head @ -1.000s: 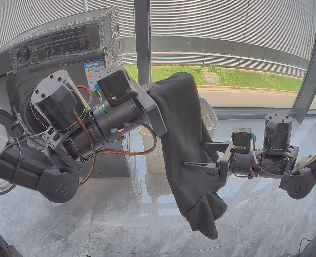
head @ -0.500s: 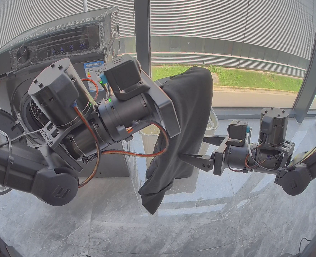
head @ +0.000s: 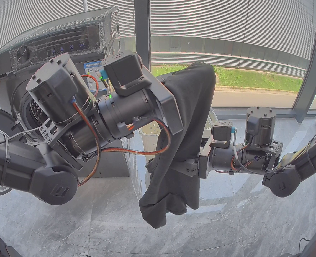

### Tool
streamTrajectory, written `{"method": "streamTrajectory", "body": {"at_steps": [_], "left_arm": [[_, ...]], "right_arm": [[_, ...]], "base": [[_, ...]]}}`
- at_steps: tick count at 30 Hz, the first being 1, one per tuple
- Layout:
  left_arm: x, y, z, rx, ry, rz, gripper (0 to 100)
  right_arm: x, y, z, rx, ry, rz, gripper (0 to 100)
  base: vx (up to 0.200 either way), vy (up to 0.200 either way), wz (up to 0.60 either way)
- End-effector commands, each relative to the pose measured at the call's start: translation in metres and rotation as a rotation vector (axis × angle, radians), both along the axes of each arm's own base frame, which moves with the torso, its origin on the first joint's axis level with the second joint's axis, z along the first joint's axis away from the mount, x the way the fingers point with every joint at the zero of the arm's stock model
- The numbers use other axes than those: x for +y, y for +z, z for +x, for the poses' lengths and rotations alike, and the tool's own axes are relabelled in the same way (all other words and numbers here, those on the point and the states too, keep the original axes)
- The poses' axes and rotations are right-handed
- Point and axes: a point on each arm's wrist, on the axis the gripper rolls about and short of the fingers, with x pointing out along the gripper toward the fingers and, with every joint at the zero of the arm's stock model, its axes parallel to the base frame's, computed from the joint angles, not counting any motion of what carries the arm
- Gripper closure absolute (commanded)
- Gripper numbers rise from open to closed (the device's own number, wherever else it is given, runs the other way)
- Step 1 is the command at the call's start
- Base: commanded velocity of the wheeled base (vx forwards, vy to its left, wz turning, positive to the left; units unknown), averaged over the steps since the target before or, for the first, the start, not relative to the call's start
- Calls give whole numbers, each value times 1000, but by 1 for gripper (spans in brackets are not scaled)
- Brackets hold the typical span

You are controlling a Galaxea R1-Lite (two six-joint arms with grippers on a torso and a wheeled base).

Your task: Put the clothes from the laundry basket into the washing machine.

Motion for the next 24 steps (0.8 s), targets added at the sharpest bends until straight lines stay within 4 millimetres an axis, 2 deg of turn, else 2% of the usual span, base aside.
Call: {"method": "streamTrajectory", "body": {"at_steps": [1,9,10,19,22,24], "left_arm": [[-2,6,0,-10,-3,-11,100],[-3,9,-1,-11,-10,-12,100],[-4,9,-2,-12,-11,-13,100],[-4,10,-2,-13,-11,-14,100],[-4,11,-1,-14,-10,-17,100],[-1,9,3,-7,15,-18,100]], "right_arm": [[18,-13,-4,28,59,-20,0],[37,-17,8,13,87,-2,0],[39,-17,7,8,107,3,100],[43,-15,3,2,127,9,100],[44,-11,-3,-4,142,14,100],[40,-2,-13,-16,152,25,100]], "base": [[0,0,0],[0,0,0],[0,0,0],[0,0,0],[0,0,0],[0,0,0]]}}
